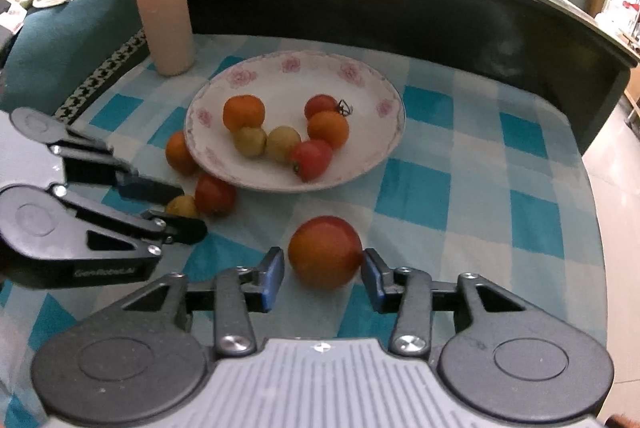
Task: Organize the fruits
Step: 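Close the right gripper on the large tomato while the left gripper grasps the brown fruit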
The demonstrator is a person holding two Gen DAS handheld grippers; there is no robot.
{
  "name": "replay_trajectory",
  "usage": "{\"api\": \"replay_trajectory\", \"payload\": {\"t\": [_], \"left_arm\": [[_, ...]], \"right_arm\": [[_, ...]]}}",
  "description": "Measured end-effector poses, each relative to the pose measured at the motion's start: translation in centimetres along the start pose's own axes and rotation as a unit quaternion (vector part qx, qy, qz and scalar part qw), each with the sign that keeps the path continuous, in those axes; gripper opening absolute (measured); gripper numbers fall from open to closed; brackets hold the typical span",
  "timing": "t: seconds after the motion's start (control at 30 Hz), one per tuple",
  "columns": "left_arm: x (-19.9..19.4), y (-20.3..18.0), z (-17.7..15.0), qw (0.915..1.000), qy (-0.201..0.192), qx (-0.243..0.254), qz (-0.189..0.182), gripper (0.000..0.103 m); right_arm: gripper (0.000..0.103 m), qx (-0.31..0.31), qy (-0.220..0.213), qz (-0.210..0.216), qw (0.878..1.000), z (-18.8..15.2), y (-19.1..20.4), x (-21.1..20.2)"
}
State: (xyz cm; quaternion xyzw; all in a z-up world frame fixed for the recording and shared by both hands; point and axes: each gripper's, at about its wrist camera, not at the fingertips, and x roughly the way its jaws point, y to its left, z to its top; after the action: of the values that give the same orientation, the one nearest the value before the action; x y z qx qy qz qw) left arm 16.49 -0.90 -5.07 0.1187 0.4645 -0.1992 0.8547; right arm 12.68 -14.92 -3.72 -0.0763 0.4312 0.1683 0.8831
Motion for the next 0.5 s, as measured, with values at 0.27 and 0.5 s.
{"api": "replay_trajectory", "payload": {"t": [0.27,0.5], "left_arm": [[0.1,-0.3,0.1,1.0,0.001,0.008,0.005,0.032],[-0.1,-0.5,0.2,0.9999,0.0,0.012,0.005,0.031]], "right_arm": [[0.058,0.019,0.022,0.003,1.0,0.6,-0.6,2.0],[0.057,0.017,0.031,-0.003,0.999,0.8,-0.3,2.0]]}}
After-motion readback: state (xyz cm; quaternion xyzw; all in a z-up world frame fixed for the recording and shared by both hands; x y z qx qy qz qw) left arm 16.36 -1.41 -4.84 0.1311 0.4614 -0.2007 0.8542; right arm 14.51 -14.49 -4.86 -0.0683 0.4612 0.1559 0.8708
